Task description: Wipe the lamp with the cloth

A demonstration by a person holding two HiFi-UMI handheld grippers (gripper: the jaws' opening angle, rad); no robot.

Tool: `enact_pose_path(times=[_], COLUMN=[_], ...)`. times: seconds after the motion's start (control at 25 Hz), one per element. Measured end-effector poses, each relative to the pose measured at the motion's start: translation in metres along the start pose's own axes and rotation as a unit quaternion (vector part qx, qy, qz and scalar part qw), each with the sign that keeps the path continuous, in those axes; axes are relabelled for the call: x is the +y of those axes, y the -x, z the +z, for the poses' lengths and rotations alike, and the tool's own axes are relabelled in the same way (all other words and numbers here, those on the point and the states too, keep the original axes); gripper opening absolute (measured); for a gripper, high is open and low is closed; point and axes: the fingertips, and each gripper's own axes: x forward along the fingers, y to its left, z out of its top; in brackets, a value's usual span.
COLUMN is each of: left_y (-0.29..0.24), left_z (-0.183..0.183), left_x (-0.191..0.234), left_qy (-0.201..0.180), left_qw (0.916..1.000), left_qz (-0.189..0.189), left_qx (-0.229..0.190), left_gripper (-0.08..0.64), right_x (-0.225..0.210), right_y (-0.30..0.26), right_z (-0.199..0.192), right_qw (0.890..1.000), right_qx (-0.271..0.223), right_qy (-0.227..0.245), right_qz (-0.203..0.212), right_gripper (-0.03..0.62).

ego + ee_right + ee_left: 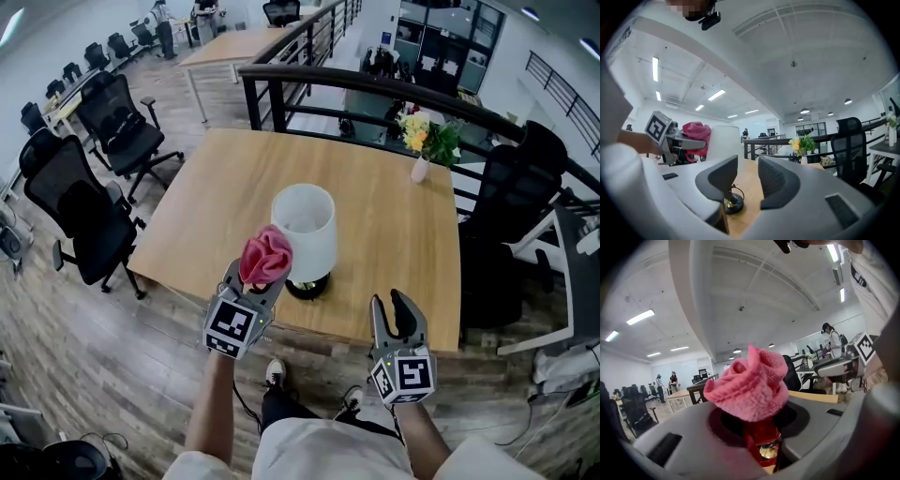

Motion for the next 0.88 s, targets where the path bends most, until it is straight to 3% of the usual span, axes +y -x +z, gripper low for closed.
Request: enact_pose_path(times=[0.24, 0.52, 0.68, 0.88], left_y=[-0.005, 0.000, 0.015, 0.026], left_z=[-0.053, -0.094, -0.059, 0.037], left_x=[-0.036, -0.068, -0.058, -0.028], left_qy=[0.021, 0.060, 0.058, -0.020], left_qw=[0.9985, 0.9936, 0.9947, 0.9942], left_qz=[0.005, 0.011, 0.058, 0.105], left_qx=[0.050, 0.095, 0.062, 0.007], left_gripper=[0.163, 0.161, 0.163, 0.163], right_x=[0.005, -0.003, -0.015, -0.022], right_y=[0.014, 0.024, 0.029, 0.032], right_z=[0.000, -0.008, -0.002, 0.002], right_qw=[0.999, 0.997, 0.996, 0.994], right_qx=[0.022, 0.063, 0.065, 0.072], right_qy=[0.013, 0.001, -0.011, -0.015], right_qz=[0.043, 0.051, 0.060, 0.076], right_gripper=[0.143, 0.143, 0.143, 0.143])
